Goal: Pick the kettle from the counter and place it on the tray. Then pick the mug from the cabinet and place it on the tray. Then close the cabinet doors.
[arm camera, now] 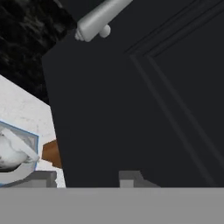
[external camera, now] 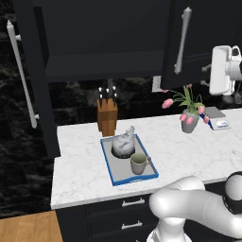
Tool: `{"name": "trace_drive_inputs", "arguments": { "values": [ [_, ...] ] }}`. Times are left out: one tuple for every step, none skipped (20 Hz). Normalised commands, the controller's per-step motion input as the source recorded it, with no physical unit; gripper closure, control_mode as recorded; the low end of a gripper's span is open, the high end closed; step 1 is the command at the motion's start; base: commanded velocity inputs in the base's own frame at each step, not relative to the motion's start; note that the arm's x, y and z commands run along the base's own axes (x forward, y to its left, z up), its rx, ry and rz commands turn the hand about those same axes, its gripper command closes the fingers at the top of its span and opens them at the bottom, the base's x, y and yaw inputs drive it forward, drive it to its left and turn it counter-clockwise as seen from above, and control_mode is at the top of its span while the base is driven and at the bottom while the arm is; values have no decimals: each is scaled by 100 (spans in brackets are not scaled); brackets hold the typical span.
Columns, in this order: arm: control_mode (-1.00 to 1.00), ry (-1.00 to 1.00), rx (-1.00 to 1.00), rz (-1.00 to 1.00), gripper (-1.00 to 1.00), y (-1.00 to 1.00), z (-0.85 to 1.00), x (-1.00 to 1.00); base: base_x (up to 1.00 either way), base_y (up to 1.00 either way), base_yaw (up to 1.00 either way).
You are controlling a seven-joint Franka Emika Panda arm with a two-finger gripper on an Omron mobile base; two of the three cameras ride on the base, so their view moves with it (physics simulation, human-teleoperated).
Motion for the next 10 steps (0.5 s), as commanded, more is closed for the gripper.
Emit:
{"name": "trace_drive_inputs", "arguments": {
  "values": [
    [-100,0,-1,-9,-100,22,-19,84,0,0,0],
    [-100,0,-2,-9,-100,22,-19,84,0,0,0],
    [-100,0,-2,-9,-100,22,-19,84,0,0,0],
    [-100,0,-2,-9,-100,22,-20,82,0,0,0],
    [-100,0,-3,-9,-100,22,-20,81,0,0,0],
    [-100,0,-2,-9,-100,21,-21,80,0,0,0],
    [-100,0,-2,-9,-100,20,-21,80,0,0,0],
    [-100,0,-2,-9,-100,19,-20,81,0,0,0],
    [-100,0,-2,-9,-100,17,-20,81,0,0,0],
    [-100,0,-2,-9,-100,16,-19,81,0,0,0]
  ]
}}
